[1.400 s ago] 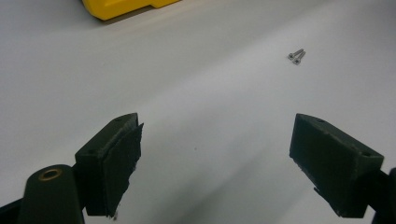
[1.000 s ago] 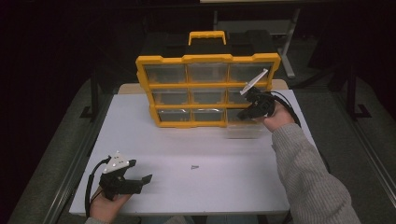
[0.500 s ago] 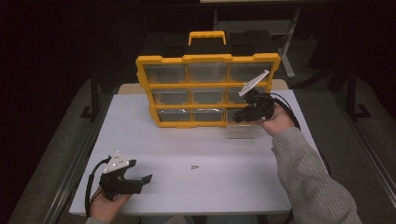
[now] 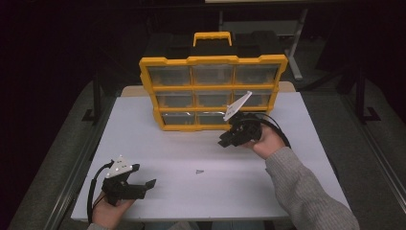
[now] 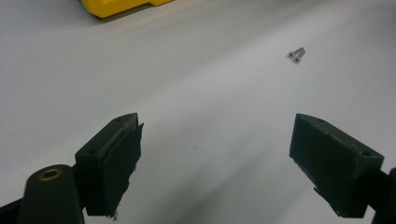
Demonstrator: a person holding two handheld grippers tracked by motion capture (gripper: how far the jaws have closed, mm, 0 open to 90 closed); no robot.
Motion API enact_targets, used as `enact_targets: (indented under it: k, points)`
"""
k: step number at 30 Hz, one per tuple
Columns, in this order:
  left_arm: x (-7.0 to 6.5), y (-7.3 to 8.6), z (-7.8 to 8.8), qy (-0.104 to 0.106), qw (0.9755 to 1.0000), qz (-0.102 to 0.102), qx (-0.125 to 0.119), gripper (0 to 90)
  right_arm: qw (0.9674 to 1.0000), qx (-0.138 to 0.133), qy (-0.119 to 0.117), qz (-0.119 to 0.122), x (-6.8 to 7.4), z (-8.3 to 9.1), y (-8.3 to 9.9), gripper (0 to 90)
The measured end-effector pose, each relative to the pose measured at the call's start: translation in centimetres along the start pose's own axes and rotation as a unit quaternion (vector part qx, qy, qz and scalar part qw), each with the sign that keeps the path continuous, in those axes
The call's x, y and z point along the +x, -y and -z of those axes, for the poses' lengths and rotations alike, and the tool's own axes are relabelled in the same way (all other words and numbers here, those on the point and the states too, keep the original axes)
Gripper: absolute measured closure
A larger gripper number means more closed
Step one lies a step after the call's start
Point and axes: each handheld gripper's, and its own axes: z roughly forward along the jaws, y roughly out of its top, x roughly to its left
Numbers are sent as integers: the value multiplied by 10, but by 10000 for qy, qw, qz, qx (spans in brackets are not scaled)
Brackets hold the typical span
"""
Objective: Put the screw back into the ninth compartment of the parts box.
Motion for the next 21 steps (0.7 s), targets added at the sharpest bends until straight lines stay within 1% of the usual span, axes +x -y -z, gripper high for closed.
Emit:
enact_targets:
  k: [1, 3, 4, 9, 10, 11, 13, 21]
  points:
    - [0, 0, 0, 1, 10000, 10, -1, 160, 10000, 13, -44, 35, 1, -4, 0, 701]
    - [0, 0, 0, 2, 10000, 2, -1, 160, 9999, 29, -127, 44, 4, -13, 0, 696]
    - [0, 0, 0, 4, 10000, 2, -2, 160, 9998, 94, -158, 8, 6, -18, 0, 694]
    - [0, 0, 0, 8, 10000, -15, 2, 160, 9994, 160, -308, 71, 10, -39, 0, 689]
    - [0, 0, 1, 8, 10000, -16, 1, 160, 9992, 185, -346, 47, 11, -41, 0, 688]
    - [1, 0, 1, 4, 10000, -62, 30, 160, 9992, 185, -354, 77, 11, -45, 0, 688]
    - [1, 0, 1, 3, 10000, -81, 31, 160, 9990, 195, -396, 90, 12, -52, 0, 688]
    - [1, 0, 1, -6, 10000, -81, 8, 160, 9982, 337, -475, 141, 18, -72, -5, 692]
